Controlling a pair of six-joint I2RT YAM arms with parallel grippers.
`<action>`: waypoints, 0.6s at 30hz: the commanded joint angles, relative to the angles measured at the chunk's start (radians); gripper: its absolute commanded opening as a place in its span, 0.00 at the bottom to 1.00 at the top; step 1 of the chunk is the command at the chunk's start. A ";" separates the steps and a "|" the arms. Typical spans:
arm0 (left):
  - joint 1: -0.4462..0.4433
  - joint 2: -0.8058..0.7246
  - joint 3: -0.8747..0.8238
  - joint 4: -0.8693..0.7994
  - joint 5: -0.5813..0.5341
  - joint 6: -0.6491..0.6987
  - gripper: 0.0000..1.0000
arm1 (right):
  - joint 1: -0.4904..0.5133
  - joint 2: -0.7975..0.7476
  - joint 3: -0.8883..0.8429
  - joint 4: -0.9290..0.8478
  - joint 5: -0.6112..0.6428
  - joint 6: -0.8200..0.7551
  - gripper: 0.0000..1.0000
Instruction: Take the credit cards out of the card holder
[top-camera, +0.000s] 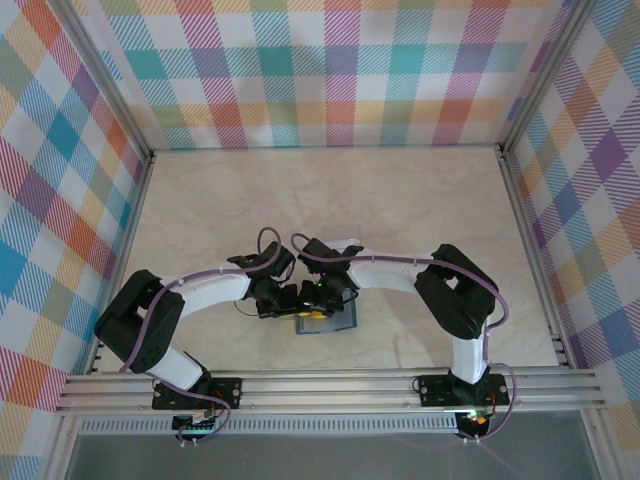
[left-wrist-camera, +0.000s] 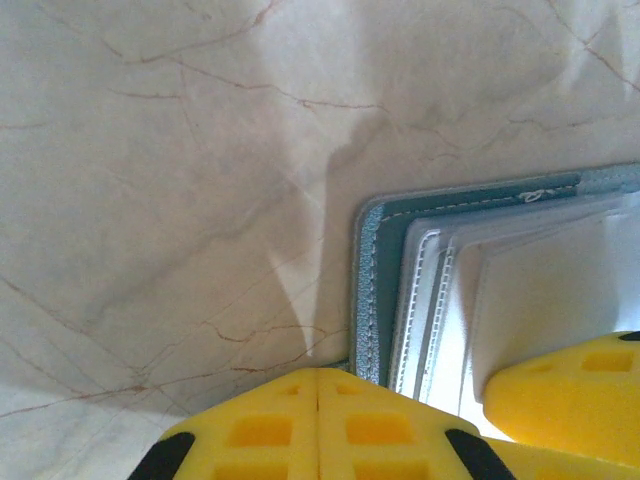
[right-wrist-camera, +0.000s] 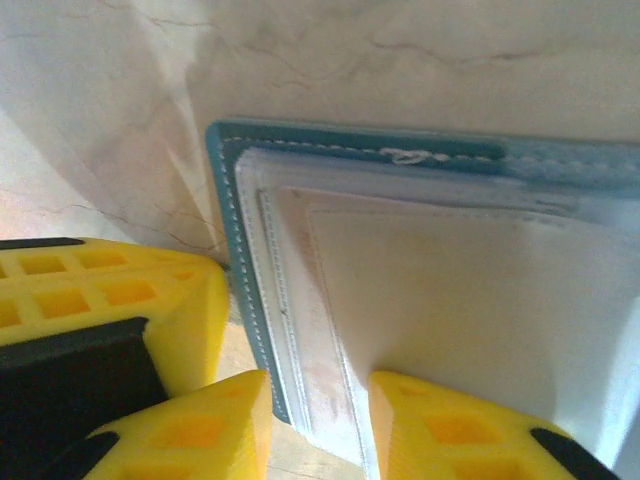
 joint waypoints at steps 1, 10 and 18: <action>0.006 -0.012 -0.022 -0.059 0.007 -0.006 0.07 | 0.014 0.020 0.028 -0.178 0.112 -0.030 0.37; 0.006 -0.020 -0.005 -0.077 0.005 -0.003 0.07 | 0.057 0.078 0.173 -0.372 0.244 -0.082 0.45; 0.006 -0.029 -0.007 -0.085 0.003 -0.005 0.07 | 0.071 0.093 0.231 -0.474 0.328 -0.099 0.52</action>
